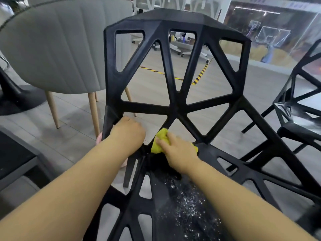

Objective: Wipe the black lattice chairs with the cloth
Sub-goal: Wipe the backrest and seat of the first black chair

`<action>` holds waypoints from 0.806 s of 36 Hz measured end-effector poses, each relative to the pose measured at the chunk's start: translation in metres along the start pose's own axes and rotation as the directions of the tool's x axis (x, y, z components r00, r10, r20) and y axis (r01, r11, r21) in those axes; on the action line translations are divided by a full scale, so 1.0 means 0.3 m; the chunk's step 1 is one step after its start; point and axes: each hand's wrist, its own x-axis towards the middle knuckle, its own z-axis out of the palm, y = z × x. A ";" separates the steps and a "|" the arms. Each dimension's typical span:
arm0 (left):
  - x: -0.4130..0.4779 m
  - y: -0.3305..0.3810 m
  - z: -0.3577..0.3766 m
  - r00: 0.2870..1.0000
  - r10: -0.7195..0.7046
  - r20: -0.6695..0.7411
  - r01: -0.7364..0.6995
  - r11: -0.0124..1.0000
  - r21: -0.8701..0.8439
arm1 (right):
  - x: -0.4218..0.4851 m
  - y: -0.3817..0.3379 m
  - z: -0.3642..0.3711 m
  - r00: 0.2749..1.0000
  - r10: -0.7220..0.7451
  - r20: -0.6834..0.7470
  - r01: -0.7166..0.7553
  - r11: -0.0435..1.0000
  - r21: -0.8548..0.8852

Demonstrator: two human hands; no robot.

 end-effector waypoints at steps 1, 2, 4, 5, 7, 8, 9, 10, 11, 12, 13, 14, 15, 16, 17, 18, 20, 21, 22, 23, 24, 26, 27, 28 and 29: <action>-0.001 0.002 0.001 1.000 -0.003 -0.004 0.003 1.000 0.005 | 0.013 0.020 -0.020 0.997 0.075 0.003 -0.075 0.997 0.026; -0.001 0.004 0.002 1.000 -0.005 -0.007 0.006 1.000 0.009 | 0.032 0.044 -0.047 0.985 0.173 -0.016 -0.172 0.984 0.044; -0.001 0.008 0.004 1.000 -0.009 -0.006 0.009 1.000 0.010 | 0.071 0.101 -0.102 0.934 0.347 -0.086 -0.340 0.936 0.089; -0.001 0.010 0.004 1.000 -0.009 -0.005 0.009 1.000 0.011 | 0.085 0.131 -0.125 0.917 0.379 -0.124 -0.370 0.924 0.092; -0.002 0.014 0.000 1.000 -0.015 0.010 0.015 1.000 0.012 | 0.103 0.176 -0.144 0.930 0.335 -0.150 -0.328 0.942 0.069; -0.001 0.017 -0.004 1.000 -0.015 0.026 0.015 1.000 0.018 | 0.103 0.190 -0.137 0.947 0.291 -0.136 -0.287 0.957 0.048; 0.001 0.021 -0.008 0.999 -0.018 0.044 0.017 1.000 0.016 | 0.098 0.196 -0.132 0.956 0.271 -0.116 -0.269 0.963 0.033; 0.007 0.028 -0.011 0.997 -0.019 0.069 0.018 1.000 0.011 | 0.090 0.202 -0.118 0.960 0.257 -0.112 -0.258 0.966 0.007; 0.011 0.037 -0.015 0.995 -0.020 0.096 0.020 1.000 0.007 | 0.079 0.197 -0.108 0.963 0.256 -0.087 -0.258 0.966 -0.016; 0.016 0.048 -0.022 0.992 -0.025 0.127 0.025 1.000 -0.001 | 0.063 0.189 -0.099 0.964 0.258 -0.059 -0.261 0.964 -0.042; 0.021 0.061 -0.027 0.987 -0.031 0.156 0.034 0.999 -0.016 | 0.038 0.184 -0.090 0.960 0.279 -0.021 -0.280 0.958 -0.068; 0.026 0.073 -0.034 0.983 -0.042 0.179 0.049 0.998 -0.033 | 0.005 0.185 -0.079 0.947 0.319 0.027 -0.315 0.945 -0.088; 0.032 0.083 -0.041 0.980 -0.055 0.193 0.065 0.997 -0.048 | -0.033 0.196 -0.067 0.928 0.366 0.073 -0.357 0.928 -0.106; 0.035 0.091 -0.047 0.974 -0.069 0.213 0.087 0.994 -0.072 | -0.072 0.210 -0.056 0.907 0.408 0.107 -0.396 0.911 -0.116; 0.035 0.099 -0.056 0.965 -0.088 0.247 0.116 0.988 -0.102 | -0.107 0.225 -0.047 0.885 0.447 0.134 -0.434 0.894 -0.111; 0.033 0.108 -0.067 0.958 -0.097 0.269 0.133 0.984 -0.118 | -0.133 0.241 -0.042 0.863 0.479 0.158 -0.469 0.878 -0.097; 0.038 0.122 -0.064 0.964 -0.089 0.252 0.127 0.982 -0.139 | -0.144 0.267 -0.056 0.838 0.503 0.211 -0.494 0.864 -0.099; 0.038 0.128 -0.059 0.970 -0.087 0.226 0.124 0.981 -0.152 | -0.138 0.275 -0.074 0.831 0.506 0.232 -0.491 0.863 -0.120; 0.039 0.133 -0.056 0.974 -0.100 0.204 0.137 0.975 -0.175 | -0.129 0.283 -0.091 0.833 0.505 0.227 -0.489 0.863 -0.126; 0.044 0.139 -0.049 0.971 -0.108 0.212 0.151 0.970 -0.193 | -0.117 0.294 -0.115 0.841 0.506 0.190 -0.489 0.863 -0.128; 0.049 0.148 -0.043 0.970 -0.100 0.220 0.143 0.972 -0.188 | -0.105 0.309 -0.144 0.850 0.514 0.116 -0.502 0.857 -0.119; 0.074 0.160 -0.021 0.975 -0.132 0.178 0.181 0.937 -0.297 | -0.075 0.362 -0.208 0.863 0.497 -0.096 -0.506 0.852 -0.133; 0.087 0.169 -0.012 0.976 -0.163 0.145 0.209 0.892 -0.401 | -0.059 0.398 -0.240 0.840 0.510 -0.185 -0.533 0.840 -0.105; 0.099 0.178 -0.005 0.972 -0.196 0.128 0.234 0.838 -0.493 | -0.042 0.436 -0.275 0.795 0.549 -0.258 -0.577 0.816 -0.041; 0.107 0.189 -0.004 0.969 -0.216 0.116 0.244 0.790 -0.562 | -0.027 0.472 -0.312 0.743 0.583 -0.327 -0.608 0.793 0.031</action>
